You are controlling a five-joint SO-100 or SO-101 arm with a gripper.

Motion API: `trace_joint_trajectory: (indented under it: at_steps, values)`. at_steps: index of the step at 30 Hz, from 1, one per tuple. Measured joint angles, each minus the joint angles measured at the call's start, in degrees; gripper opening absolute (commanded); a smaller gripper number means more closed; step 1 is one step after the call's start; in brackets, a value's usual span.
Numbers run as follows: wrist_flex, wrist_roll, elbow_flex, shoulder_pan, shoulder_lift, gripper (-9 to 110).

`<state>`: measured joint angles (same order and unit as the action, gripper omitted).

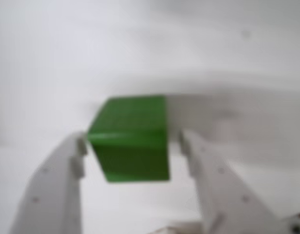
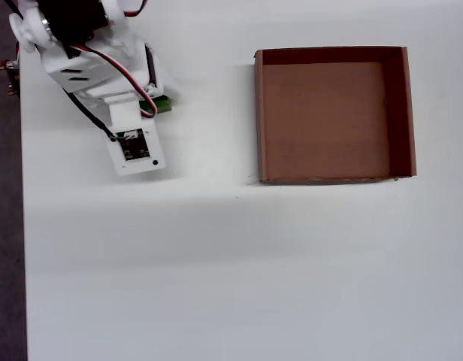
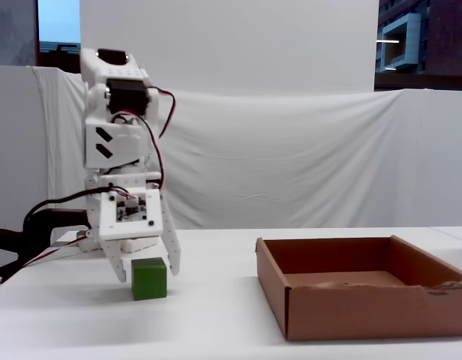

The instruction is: Grasp a green cube and put it in a box.

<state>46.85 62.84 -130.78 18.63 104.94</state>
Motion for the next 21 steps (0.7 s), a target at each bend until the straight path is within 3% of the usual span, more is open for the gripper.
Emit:
trace_joint_trajectory:
  at_steps: [21]
  values:
    - [-0.8, 0.0, 0.0, 0.6, -0.1, 20]
